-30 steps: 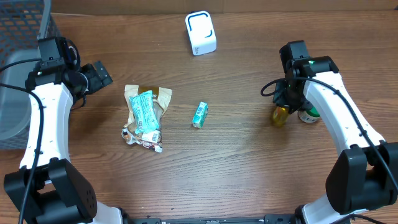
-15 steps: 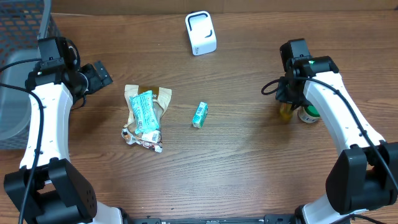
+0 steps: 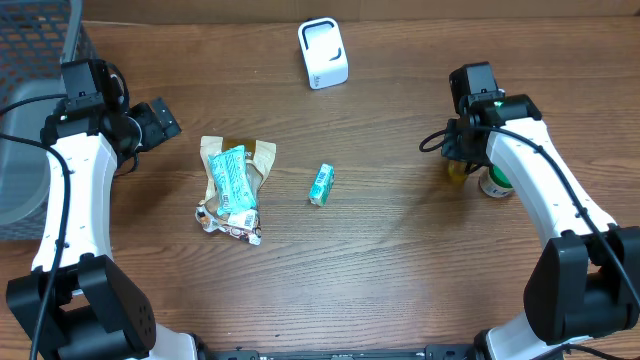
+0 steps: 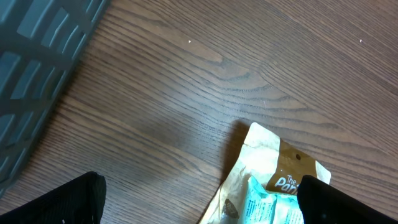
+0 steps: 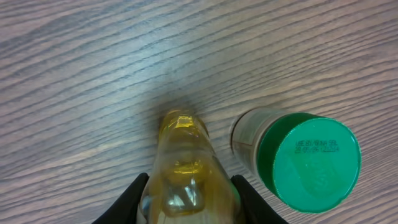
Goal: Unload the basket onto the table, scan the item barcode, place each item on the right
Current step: 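Carry the yellow bottle right and set it beside the green jar, then release the bottle and move the right gripper to the tissue pack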
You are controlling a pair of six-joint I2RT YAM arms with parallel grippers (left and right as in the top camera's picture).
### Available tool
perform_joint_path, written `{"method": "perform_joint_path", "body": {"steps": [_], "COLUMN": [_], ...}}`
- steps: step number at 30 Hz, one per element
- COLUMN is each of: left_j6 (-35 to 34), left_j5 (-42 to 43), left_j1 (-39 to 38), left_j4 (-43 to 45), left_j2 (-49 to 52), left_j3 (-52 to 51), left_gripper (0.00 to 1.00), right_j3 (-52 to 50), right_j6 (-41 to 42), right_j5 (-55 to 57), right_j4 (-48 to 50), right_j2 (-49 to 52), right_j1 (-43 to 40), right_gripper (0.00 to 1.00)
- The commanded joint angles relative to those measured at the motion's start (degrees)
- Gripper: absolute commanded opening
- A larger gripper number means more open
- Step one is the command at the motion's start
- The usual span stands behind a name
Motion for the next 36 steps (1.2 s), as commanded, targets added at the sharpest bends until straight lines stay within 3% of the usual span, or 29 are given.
{"method": "perform_joint_path", "body": {"steps": [1,7,10,23,26,32,36], "left_j6": [-0.4,-0.4,-0.4,-0.4,-0.4,-0.4,-0.4], "left_j5": [0.3,0.3,0.3,0.3,0.3,0.3,0.3], "left_j1": [-0.1,-0.1,-0.1,-0.1,-0.1,-0.1,-0.1], "left_j4": [0.1,0.1,0.1,0.1,0.1,0.1,0.1], "left_j2": [0.1,0.1,0.1,0.1,0.1,0.1,0.1], "left_j3": [1.1,1.1,1.1,1.1,1.1,1.1,1.1], "left_gripper": [1.00,1.00,1.00,1.00,1.00,1.00,1.00], "right_j3": [-0.4,-0.8,-0.8,-0.7,1.9,14.8,18.4], "right_j6": [-0.3,-1.3,-2.0,-3.5,-7.6,-7.6,-7.6], "right_j5": [1.9,1.9,1.8,-0.2,0.2,0.1,-8.3], "right_j4": [0.4,0.3,0.3,2.4,4.8,1.1,0.8], "right_j2": [-0.6,-0.6,-0.6,-0.6,-0.6,-0.6,-0.6], "right_j1": [-0.3,-1.9,-2.8,-3.9,-3.9,-3.9,-3.6], "right_gripper": [0.23,0.24,0.30,0.77,0.79,0.83,0.83]}}
